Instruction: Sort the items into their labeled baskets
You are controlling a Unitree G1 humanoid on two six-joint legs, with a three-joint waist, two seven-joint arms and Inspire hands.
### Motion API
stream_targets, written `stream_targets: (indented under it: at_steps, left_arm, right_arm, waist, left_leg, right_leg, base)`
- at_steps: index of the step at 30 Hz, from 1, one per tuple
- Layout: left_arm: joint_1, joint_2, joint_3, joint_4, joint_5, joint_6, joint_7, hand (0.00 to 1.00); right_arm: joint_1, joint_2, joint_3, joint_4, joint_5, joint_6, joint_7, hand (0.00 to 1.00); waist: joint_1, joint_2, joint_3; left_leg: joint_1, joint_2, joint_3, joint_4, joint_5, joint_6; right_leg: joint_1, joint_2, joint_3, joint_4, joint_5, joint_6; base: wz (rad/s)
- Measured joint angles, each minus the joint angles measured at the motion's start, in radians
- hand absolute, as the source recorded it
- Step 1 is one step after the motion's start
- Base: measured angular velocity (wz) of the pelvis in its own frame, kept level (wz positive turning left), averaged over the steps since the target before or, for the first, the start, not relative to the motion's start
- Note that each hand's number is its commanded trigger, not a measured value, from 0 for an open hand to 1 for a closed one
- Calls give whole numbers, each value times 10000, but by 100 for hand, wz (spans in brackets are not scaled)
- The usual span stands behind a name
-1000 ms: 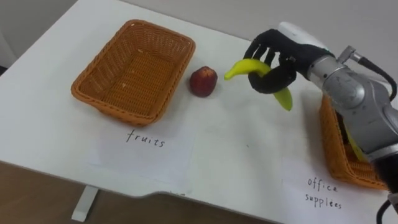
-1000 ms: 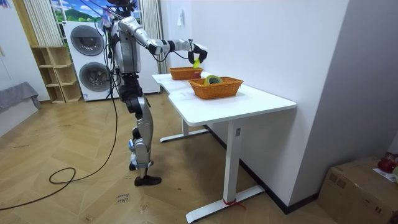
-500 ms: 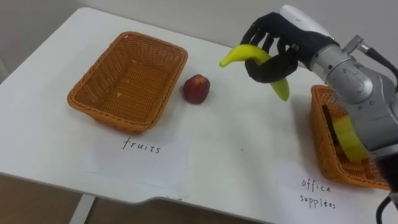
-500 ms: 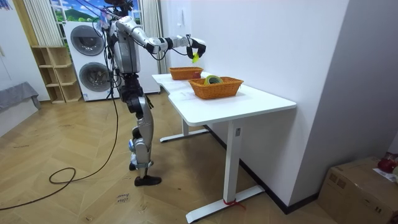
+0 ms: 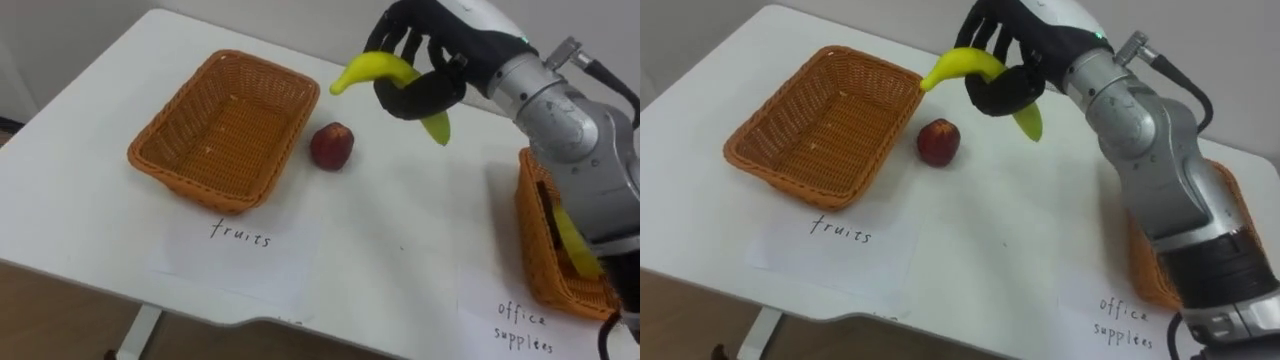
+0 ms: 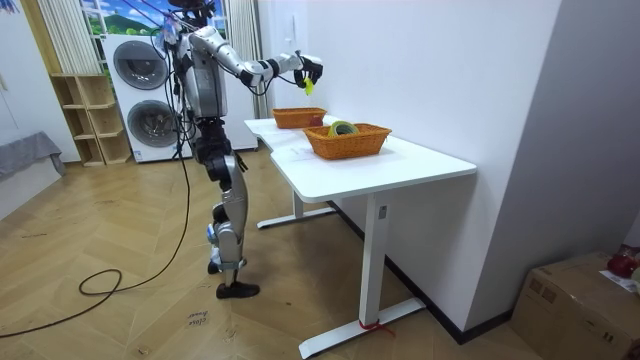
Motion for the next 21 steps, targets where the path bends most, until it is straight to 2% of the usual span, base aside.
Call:
stream_targets:
  at_steps: [3, 5, 9, 13, 14, 18, 21]
  left_arm:
    - [50, 23, 0, -12, 5, 0, -27, 0]
    - [190, 44, 0, -12, 17, 6, -80, 0]
    - [328, 52, 0, -12, 58, 49, -139, 0]
    - [343, 64, -4, -43, 54, 78, -243, 0]
    - [342, 67, -9, -104, 57, 77, -316, 0]
    - [343, 104, -8, -115, 58, 79, -364, 0]
    - [354, 187, -3, 0, 196, 170, -457, 0]
  right_arm:
    - [-45, 89, 0, 75, 48, 120, -52, 100]
    - [-62, 233, 9, 92, 81, 176, -54, 100]
    - [-113, 268, 14, 150, 230, 175, -55, 100]
    - [-417, 487, 160, 775, 505, 208, -188, 100]
    - [-426, 534, 166, 898, 510, 217, -188, 100]
    - [-432, 581, 174, 1211, 512, 221, -273, 100]
    - [-442, 581, 319, 1273, 511, 246, -354, 100]
  waist:
    - [87, -83, 111]
    - [98, -137, 122]
    - [119, -142, 128]
    - [180, -143, 130]
    - [181, -188, 102]
    - [308, -245, 83]
    - [455, -326, 91]
  left_leg:
    - [10, 0, -11, 16, 2, 3]
    - [-27, -1, -37, 9, 1, 3]
    - [-38, -17, -108, 2, -1, 4]
    - [-120, -17, -157, 2, -2, 2]
    - [-172, -27, -228, 15, -1, 2]
    - [-210, -25, -336, 17, 0, 1]
    - [-199, -16, -355, 32, 2, 3]
  right_leg:
    - [16, -1, 2, -7, -2, 4]
    - [17, -1, -9, -9, -3, 5]
    - [33, -6, -27, -7, -15, 23]
    - [12, -8, -108, -25, -20, 30]
    - [-3, -18, -169, -25, -20, 30]
    - [-2, -19, -284, -28, -20, 30]
    - [8, -30, -437, -27, -22, 32]
  base:
    - [0]
    - [2]
    - [4]
    - [3]
    - [15]
    - [8]
    - [4]
